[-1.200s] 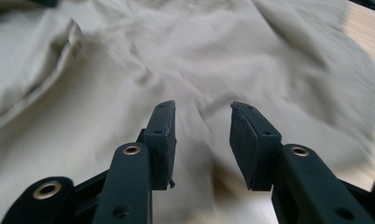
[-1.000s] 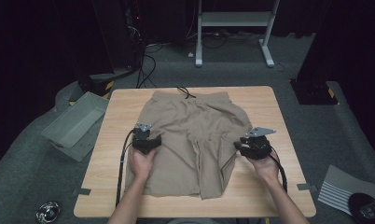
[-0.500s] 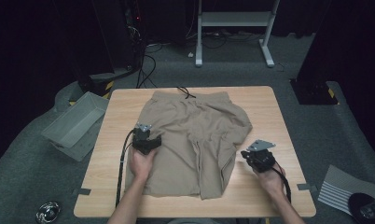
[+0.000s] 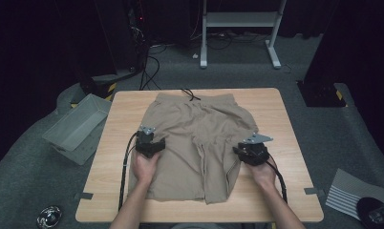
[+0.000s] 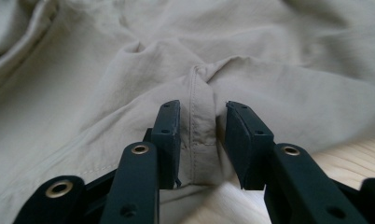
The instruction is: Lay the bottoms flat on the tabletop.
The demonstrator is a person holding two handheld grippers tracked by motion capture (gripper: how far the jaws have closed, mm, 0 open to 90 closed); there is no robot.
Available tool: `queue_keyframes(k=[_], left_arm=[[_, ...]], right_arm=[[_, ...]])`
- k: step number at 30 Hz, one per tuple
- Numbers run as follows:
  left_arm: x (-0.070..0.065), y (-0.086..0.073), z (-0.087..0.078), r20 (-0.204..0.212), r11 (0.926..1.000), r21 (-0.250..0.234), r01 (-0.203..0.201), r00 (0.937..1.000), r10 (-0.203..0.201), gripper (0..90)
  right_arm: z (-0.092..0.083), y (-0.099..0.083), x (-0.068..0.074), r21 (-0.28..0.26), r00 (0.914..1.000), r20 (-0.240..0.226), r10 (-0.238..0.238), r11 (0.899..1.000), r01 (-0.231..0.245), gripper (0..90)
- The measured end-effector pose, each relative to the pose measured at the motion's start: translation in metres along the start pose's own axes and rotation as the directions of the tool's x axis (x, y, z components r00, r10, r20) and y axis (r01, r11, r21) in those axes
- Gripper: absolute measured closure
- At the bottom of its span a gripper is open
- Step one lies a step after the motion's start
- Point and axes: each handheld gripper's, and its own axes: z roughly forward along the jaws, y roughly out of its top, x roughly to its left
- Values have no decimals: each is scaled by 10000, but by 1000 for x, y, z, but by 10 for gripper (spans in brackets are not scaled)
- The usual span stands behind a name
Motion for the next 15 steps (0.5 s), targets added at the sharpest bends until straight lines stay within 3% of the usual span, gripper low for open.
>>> queue_keyframes(k=[3, 6, 12, 15], left_arm=[[0, 0, 0, 2, 10000, 2, 3, 10000, -3, 317], [0, 0, 0, 4, 10000, 0, 4, 10000, -4, 317], [0, 0, 0, 9, 10000, 2, -4, 10000, 4, 317], [0, 0, 0, 4, 10000, 2, -5, 10000, 5, 317]], right_arm=[[11, 0, 2, 565, 9997, -106, -235, 9981, 241, 762], [5, -6, 1, 437, 9994, 10, -358, 9984, 357, 873], [-29, -18, 1, 346, 9971, 322, -692, 9971, 681, 889], [-53, -28, -1, 369, 9975, 473, -534, 9980, 517, 890]])
